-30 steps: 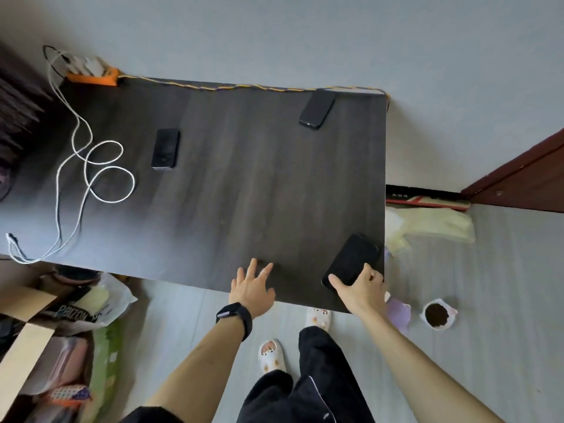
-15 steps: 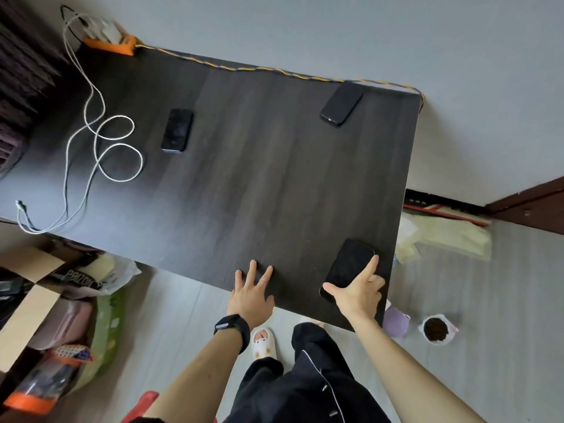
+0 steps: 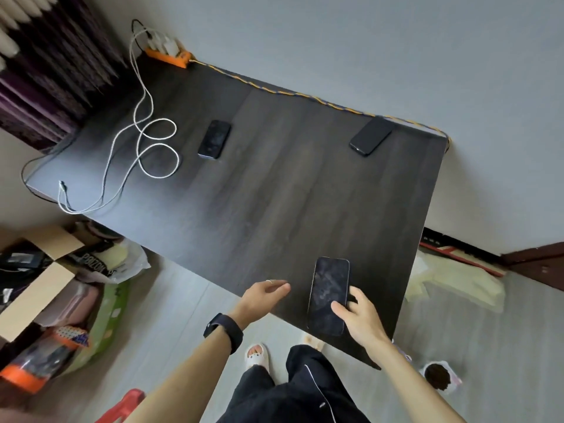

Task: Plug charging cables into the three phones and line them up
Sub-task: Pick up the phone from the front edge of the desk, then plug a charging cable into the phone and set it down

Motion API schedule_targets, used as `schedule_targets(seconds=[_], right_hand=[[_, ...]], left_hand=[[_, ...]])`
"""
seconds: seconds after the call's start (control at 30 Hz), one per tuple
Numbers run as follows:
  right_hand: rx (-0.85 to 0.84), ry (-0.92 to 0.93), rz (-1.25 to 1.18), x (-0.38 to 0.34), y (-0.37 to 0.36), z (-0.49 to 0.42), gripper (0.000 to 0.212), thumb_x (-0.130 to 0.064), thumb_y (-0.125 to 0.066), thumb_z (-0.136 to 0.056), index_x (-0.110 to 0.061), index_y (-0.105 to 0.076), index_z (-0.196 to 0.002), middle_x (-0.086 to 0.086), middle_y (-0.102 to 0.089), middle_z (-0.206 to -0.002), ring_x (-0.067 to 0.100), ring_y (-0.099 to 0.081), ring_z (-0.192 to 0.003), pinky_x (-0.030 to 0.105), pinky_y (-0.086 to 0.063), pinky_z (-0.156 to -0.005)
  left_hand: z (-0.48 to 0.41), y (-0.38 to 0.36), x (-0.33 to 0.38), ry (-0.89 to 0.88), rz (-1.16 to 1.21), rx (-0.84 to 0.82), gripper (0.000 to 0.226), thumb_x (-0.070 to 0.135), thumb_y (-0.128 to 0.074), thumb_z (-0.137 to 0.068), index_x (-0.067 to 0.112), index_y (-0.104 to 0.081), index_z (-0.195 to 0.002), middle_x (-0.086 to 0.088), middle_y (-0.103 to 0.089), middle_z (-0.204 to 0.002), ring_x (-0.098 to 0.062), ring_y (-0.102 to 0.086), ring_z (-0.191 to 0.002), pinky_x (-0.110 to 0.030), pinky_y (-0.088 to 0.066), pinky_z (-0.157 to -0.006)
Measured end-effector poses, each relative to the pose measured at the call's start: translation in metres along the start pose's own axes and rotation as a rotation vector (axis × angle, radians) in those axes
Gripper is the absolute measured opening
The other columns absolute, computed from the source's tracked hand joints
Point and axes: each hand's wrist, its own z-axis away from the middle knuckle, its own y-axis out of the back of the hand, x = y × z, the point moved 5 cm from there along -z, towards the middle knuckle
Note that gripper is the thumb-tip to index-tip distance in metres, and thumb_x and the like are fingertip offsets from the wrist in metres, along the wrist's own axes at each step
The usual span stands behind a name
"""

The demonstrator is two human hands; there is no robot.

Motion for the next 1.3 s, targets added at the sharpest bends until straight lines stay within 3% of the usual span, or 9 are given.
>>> schedule_targets(seconds=[0.2,0.3,0.43,0.53,0.77,0.87,1.07,1.17,1.3], right_hand=[[-0.317,0.174,0.0,-0.071,-0.073,0.002,0.041,-0.015,-0.066,-0.095,-0.027,-0.054,-0.132,-0.006,-0.073,-0.115,0.009,-0.072,-0.101,0.031,-0.061,-0.085],[-0.426,0.234,0.067,-0.097,-0.12,0.005,0.039,-0.008,-0.063,-0.096,-0.032,-0.053,-0.124,-0.011,-0.074,-0.105,0.006,-0.074,-0.093,0.023,-0.059,-0.075],[-0.528,0.259,0.183,-0.117,-0.18,0.011,0.041,-0.009,-0.064,-0.095,-0.026,-0.056,-0.131,-0.006,-0.078,-0.105,0.014,-0.075,-0.095,0.038,-0.06,-0.089],[-0.576,0.262,0.229,-0.135,-0.229,0.017,0.041,-0.01,-0.063,-0.095,-0.037,-0.054,-0.124,-0.005,-0.075,-0.111,0.011,-0.074,-0.097,0.035,-0.059,-0.09],[-0.582,0.314,0.383,-0.189,-0.346,0.016,0.04,-0.026,-0.062,-0.094,-0.035,-0.056,-0.132,-0.011,-0.077,-0.108,0.006,-0.072,-0.1,0.034,-0.056,-0.09],[-0.507,0.358,0.433,-0.226,-0.389,0.011,0.034,-0.03,-0.06,-0.096,-0.037,-0.057,-0.13,-0.007,-0.077,-0.101,0.003,-0.07,-0.084,0.023,-0.05,-0.073],[-0.345,0.433,0.388,-0.284,-0.448,-0.006,0.028,-0.027,-0.06,-0.096,-0.035,-0.062,-0.123,-0.014,-0.076,-0.091,0.004,-0.07,-0.071,0.028,-0.047,-0.067],[-0.297,0.433,0.384,-0.302,-0.47,-0.02,0.03,-0.025,-0.06,-0.095,-0.032,-0.059,-0.124,-0.013,-0.076,-0.091,0.005,-0.072,-0.075,0.039,-0.055,-0.079],[-0.295,0.39,0.43,-0.324,-0.499,-0.043,0.028,-0.026,-0.059,-0.096,-0.032,-0.059,-0.123,-0.013,-0.075,-0.096,0.001,-0.072,-0.075,0.043,-0.055,-0.094]], left_hand=[[0.039,0.038,-0.013,-0.015,0.398,0.145,0.033,0.036,-0.067,-0.091,0.023,-0.062,-0.122,-0.002,-0.075,-0.097,-0.007,-0.072,-0.077,-0.026,-0.047,-0.07],[0.06,0.066,-0.046,0.066,0.559,0.212,0.032,0.032,-0.068,-0.091,0.018,-0.062,-0.119,0.0,-0.073,-0.09,-0.006,-0.069,-0.067,-0.027,-0.044,-0.072],[0.083,0.1,-0.092,0.113,0.726,0.265,0.032,0.03,-0.072,-0.088,0.016,-0.064,-0.115,0.003,-0.071,-0.08,-0.011,-0.063,-0.061,-0.028,-0.045,-0.07],[0.094,0.131,-0.124,0.101,0.85,0.298,0.031,0.026,-0.072,-0.088,0.011,-0.062,-0.114,0.002,-0.071,-0.077,-0.014,-0.061,-0.057,-0.029,-0.044,-0.068],[0.107,0.232,-0.188,-0.008,1.072,0.309,0.026,0.018,-0.065,-0.094,0.008,-0.053,-0.115,-0.018,-0.074,-0.099,-0.035,-0.072,-0.08,-0.035,-0.058,-0.07],[0.112,0.29,-0.212,-0.04,1.12,0.366,0.025,0.022,-0.065,-0.094,0.012,-0.054,-0.115,-0.014,-0.075,-0.102,-0.034,-0.074,-0.082,-0.034,-0.058,-0.066],[0.117,0.394,-0.257,-0.075,1.249,0.503,0.024,0.025,-0.064,-0.095,0.017,-0.059,-0.117,-0.004,-0.073,-0.111,-0.034,-0.075,-0.089,-0.04,-0.058,-0.079],[0.112,0.434,-0.279,-0.055,1.271,0.536,0.028,0.027,-0.066,-0.093,0.018,-0.057,-0.118,-0.012,-0.072,-0.117,-0.038,-0.073,-0.094,-0.045,-0.055,-0.087],[0.103,0.48,-0.299,-0.037,1.291,0.594,0.021,0.026,-0.063,-0.095,0.018,-0.057,-0.113,-0.013,-0.073,-0.11,-0.032,-0.074,-0.086,-0.038,-0.056,-0.077]])
